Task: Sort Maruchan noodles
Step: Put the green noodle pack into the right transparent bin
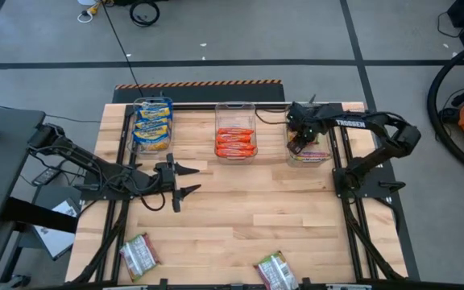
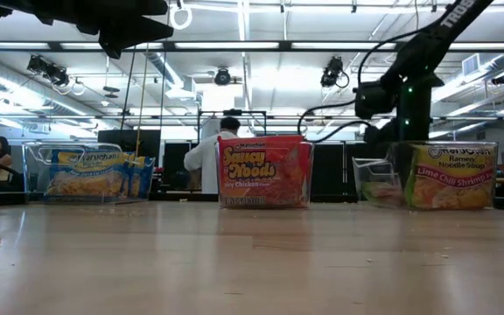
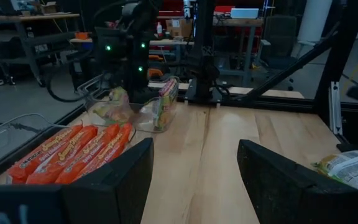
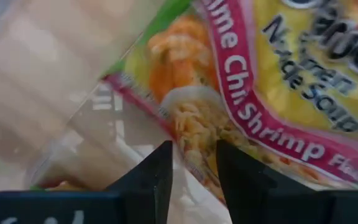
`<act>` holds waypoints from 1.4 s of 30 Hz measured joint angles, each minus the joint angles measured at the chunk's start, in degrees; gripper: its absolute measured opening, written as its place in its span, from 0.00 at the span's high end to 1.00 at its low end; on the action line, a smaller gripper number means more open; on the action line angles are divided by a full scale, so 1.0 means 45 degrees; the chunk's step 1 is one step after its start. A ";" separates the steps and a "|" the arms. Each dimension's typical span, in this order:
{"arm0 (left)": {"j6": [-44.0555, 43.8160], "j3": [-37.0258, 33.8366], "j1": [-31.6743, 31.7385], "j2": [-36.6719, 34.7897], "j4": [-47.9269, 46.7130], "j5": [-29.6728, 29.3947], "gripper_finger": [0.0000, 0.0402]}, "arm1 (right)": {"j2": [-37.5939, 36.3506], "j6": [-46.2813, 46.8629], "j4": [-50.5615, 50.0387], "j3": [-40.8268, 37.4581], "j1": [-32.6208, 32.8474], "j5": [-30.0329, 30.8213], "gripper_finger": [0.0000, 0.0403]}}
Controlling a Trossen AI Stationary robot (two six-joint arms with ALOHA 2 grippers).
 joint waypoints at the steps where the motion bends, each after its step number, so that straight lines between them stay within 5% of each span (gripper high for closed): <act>1: -0.0010 0.0000 0.0004 0.0000 -0.0001 -0.0001 0.41 | 0.0062 0.0008 -0.0049 -0.0068 0.0070 -0.0193 0.69; 7: 0.0397 0.0000 0.0005 0.0000 -0.0011 -0.0001 0.41 | -0.0885 -0.0119 -0.1566 0.0339 0.0821 -0.1686 0.70; 15: 0.0831 0.0000 0.0005 0.0000 -0.0049 -0.0103 0.41 | -0.2672 -0.2340 -0.1131 0.0765 0.0448 -0.0042 0.64; 29: 0.0776 0.0000 0.0003 -0.0005 -0.0044 -0.0855 0.41 | 0.0380 -0.6071 0.1080 0.0766 -0.1732 -0.1009 0.46; 36: 0.0777 0.0000 0.0000 -0.0005 -0.0044 -0.0855 0.41 | 0.1198 -0.6343 0.1058 0.0878 -0.2237 -0.1598 0.49; 42: 0.0922 0.0000 0.0000 -0.0005 -0.0149 -0.0857 0.41 | 0.1087 -0.6602 0.1037 0.0835 -0.2191 -0.1626 0.62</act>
